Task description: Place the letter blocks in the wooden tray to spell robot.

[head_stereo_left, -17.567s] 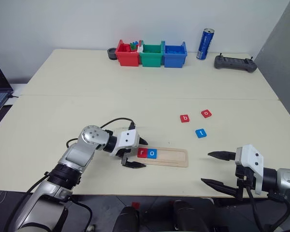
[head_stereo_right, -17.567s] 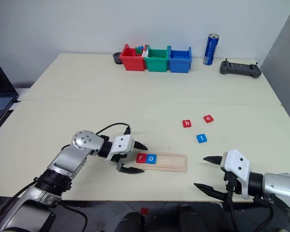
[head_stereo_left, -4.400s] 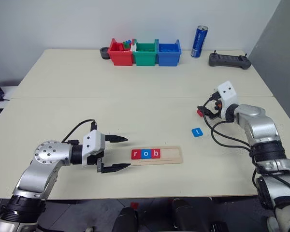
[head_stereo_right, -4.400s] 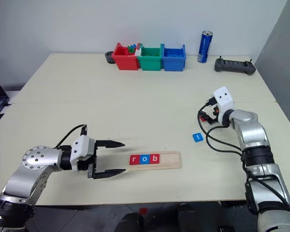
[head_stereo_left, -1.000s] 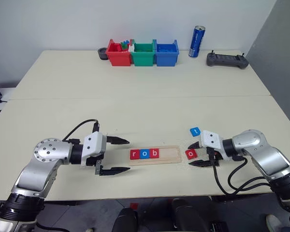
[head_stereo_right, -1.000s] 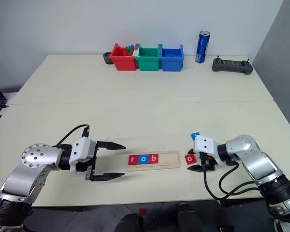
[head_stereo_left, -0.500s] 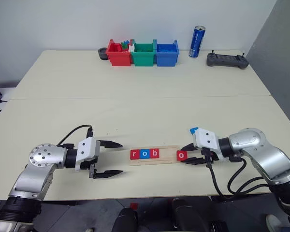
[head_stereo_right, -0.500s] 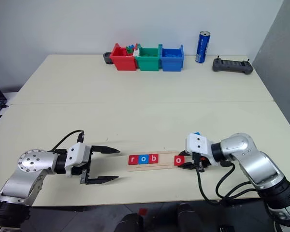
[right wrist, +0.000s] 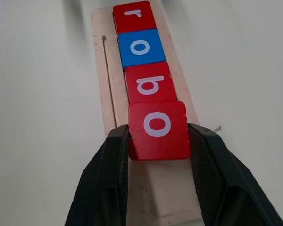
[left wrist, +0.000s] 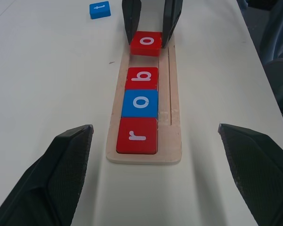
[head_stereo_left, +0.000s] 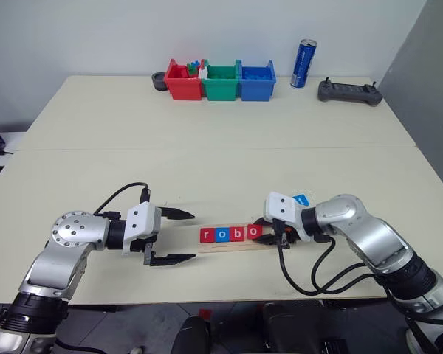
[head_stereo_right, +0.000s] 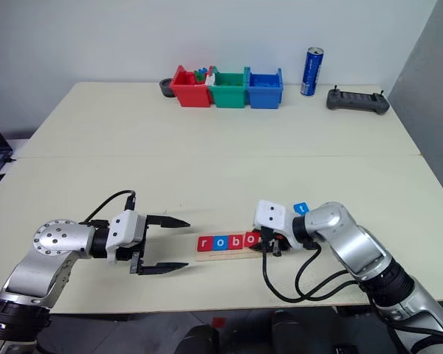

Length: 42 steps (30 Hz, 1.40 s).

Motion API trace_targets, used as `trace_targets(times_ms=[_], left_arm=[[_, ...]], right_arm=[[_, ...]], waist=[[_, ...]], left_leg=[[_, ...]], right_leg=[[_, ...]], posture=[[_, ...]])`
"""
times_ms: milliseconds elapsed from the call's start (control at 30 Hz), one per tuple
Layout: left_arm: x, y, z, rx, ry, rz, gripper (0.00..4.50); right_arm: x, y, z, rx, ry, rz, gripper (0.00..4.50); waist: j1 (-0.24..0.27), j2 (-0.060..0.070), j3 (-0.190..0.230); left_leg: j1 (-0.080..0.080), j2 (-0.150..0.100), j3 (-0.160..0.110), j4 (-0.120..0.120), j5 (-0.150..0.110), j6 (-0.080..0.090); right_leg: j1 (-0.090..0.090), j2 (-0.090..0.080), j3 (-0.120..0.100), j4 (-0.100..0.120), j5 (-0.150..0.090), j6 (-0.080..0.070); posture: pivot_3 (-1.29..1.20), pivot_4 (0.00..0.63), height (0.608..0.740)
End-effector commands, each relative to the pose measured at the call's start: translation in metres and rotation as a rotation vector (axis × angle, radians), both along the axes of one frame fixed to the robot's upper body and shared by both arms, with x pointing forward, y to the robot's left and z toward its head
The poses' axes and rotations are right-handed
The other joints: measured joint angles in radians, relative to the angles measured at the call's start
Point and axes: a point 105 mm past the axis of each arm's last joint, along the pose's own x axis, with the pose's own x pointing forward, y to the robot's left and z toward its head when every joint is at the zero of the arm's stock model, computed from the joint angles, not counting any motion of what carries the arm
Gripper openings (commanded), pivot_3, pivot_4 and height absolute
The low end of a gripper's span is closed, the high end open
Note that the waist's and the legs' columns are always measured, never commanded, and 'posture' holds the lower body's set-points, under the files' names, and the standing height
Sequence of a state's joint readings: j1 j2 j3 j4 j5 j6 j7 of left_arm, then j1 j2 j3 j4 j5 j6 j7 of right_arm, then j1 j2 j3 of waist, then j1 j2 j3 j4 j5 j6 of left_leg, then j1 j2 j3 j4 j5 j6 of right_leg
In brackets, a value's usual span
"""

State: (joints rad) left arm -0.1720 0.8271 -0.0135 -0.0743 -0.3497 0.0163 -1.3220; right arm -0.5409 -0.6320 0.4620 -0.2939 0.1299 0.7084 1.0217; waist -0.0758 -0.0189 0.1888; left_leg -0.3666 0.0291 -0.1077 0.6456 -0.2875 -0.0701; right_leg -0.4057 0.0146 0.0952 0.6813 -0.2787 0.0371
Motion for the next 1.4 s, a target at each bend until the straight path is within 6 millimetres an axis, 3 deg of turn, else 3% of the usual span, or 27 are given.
trace_targets(times_ms=[33,733,1033,1200,1300,1400], left_arm=[[0.000,-0.004,0.009,-0.007,-0.039,-0.018,4.50],[-0.002,-0.011,0.011,-0.017,-0.043,-0.009,4.50],[-0.001,-0.008,0.011,-0.018,-0.039,-0.007,4.50],[-0.003,-0.008,0.011,-0.018,-0.038,-0.006,4.50],[-0.004,-0.010,0.012,-0.019,-0.039,-0.006,4.50],[-0.004,-0.011,0.014,-0.019,-0.041,-0.006,4.50]], right_arm=[[0.004,0.003,0.008,-0.013,-0.057,0.031,1.43],[0.003,0.005,0.004,-0.050,-0.072,0.088,1.43],[0.006,0.008,0.013,-0.020,-0.105,0.079,4.46],[0.009,0.007,0.030,0.035,-0.136,0.035,4.46],[0.004,-0.002,0.030,0.018,-0.136,0.023,3.91],[0.000,-0.011,0.026,-0.013,-0.132,0.012,2.90]], waist=[[0.000,0.000,0.000],[-0.002,0.000,0.000],[-0.002,0.000,0.000],[-0.002,0.000,0.000],[-0.002,0.000,0.000],[0.000,0.000,0.000]], left_leg=[[0.000,0.000,0.000,0.000,0.000,0.000],[0.000,0.000,0.000,0.000,0.000,0.000],[0.000,0.000,0.000,0.000,0.000,0.000],[0.000,0.000,0.000,0.000,0.000,0.000],[0.000,0.000,0.000,0.000,0.000,0.000],[0.000,0.000,0.000,0.000,0.000,0.000]], right_leg=[[0.000,0.000,0.000,0.000,0.000,0.000],[0.000,0.000,0.000,0.000,0.000,0.000],[0.000,0.000,0.000,0.000,0.000,0.000],[0.000,0.000,0.000,0.000,0.000,0.000],[0.000,0.000,0.000,0.000,0.000,0.000],[0.000,0.000,0.000,0.000,0.000,0.000]], posture=[[0.00,0.150,0.740],[0.00,0.150,0.740],[0.00,0.150,0.740],[0.00,0.150,0.740],[0.00,0.150,0.740],[0.00,0.150,0.740]])
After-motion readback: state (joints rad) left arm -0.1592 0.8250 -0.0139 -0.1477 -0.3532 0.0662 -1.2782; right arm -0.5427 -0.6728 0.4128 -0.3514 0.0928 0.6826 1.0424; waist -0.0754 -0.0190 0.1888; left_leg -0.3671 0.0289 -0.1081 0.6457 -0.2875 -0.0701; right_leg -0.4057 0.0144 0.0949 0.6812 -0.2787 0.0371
